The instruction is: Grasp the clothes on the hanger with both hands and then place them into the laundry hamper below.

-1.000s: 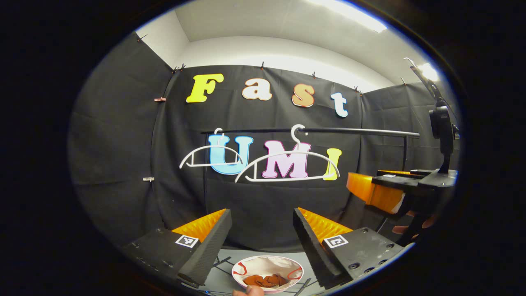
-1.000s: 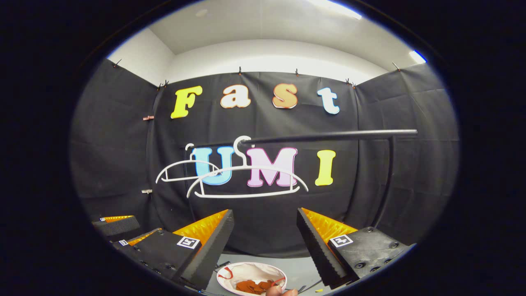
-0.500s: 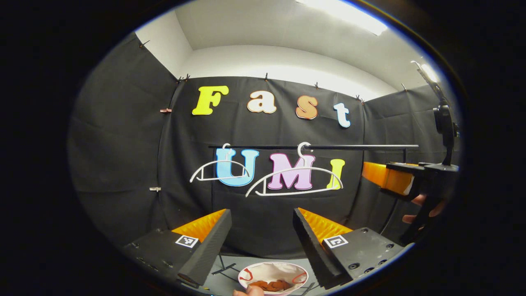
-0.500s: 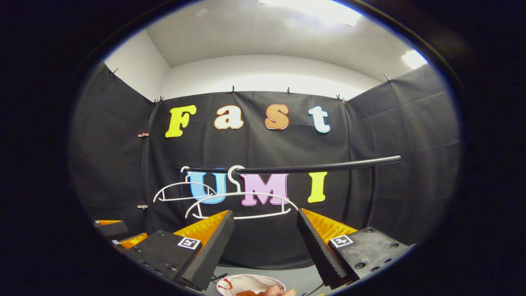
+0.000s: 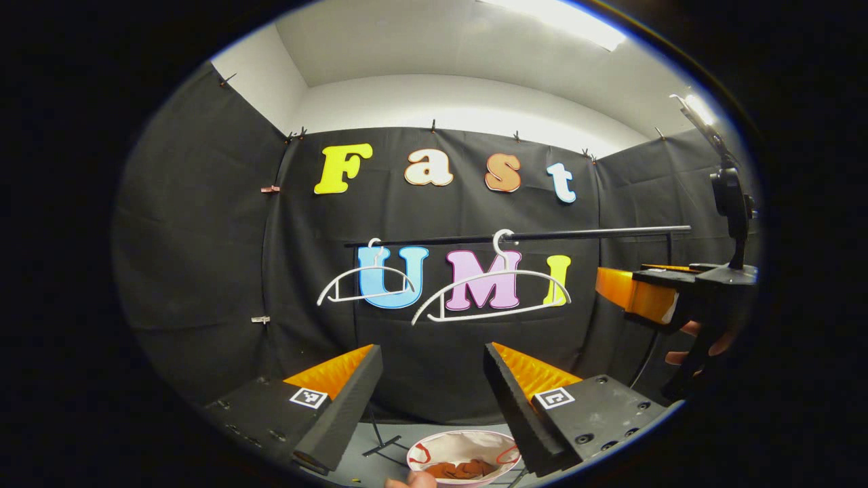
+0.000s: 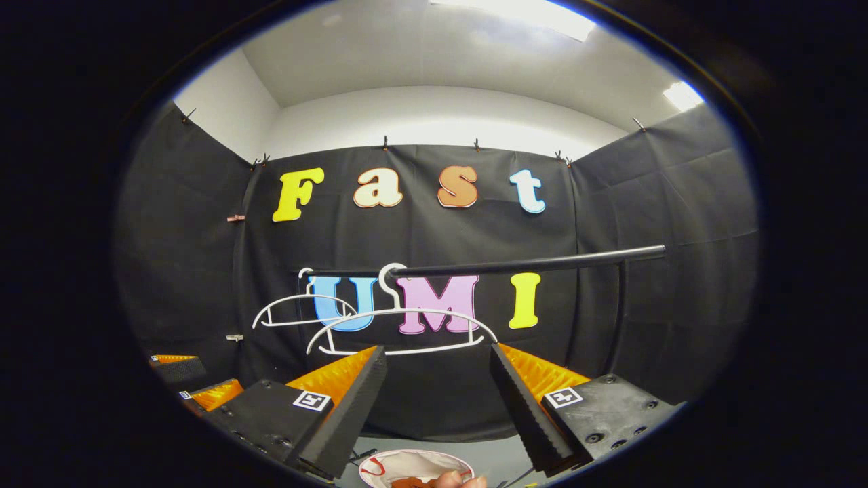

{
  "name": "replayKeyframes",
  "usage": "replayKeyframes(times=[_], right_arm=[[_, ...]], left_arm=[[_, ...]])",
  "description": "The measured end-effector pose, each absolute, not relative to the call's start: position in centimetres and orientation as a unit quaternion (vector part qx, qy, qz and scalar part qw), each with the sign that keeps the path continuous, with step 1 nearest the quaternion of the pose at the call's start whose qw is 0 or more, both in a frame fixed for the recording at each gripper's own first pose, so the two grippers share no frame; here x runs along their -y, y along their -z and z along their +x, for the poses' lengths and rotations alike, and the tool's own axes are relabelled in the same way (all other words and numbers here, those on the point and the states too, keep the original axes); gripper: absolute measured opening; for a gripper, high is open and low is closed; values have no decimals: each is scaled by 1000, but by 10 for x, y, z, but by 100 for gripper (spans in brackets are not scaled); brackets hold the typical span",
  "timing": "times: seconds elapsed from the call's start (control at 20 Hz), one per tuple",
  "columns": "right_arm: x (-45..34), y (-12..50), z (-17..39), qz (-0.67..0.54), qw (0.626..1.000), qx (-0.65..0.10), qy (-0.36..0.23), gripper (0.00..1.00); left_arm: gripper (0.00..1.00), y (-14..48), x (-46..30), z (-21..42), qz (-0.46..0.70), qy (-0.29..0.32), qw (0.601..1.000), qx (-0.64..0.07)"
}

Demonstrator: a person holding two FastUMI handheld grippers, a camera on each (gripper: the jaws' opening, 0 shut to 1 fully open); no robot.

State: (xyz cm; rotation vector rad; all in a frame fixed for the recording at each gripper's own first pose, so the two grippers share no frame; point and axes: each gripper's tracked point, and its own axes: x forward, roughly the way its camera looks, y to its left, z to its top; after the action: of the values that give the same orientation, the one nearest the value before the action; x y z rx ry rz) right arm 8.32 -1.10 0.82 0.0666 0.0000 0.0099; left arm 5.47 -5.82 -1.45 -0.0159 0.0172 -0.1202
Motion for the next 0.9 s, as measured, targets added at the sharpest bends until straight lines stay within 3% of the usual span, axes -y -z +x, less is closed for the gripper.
replayKeyframes(times=[0.15,0.25,0.9], right_arm=[[13,-10,84,32,999,0,-4,98],[14,-13,83,32,999,3,-3,98],[14,-20,81,20,1000,14,-9,94]], left_arm=[[92,16,59,55,-8,61,998,-12],[95,14,61,54,-9,62,998,-11],[95,11,74,49,9,75,997,-7]])
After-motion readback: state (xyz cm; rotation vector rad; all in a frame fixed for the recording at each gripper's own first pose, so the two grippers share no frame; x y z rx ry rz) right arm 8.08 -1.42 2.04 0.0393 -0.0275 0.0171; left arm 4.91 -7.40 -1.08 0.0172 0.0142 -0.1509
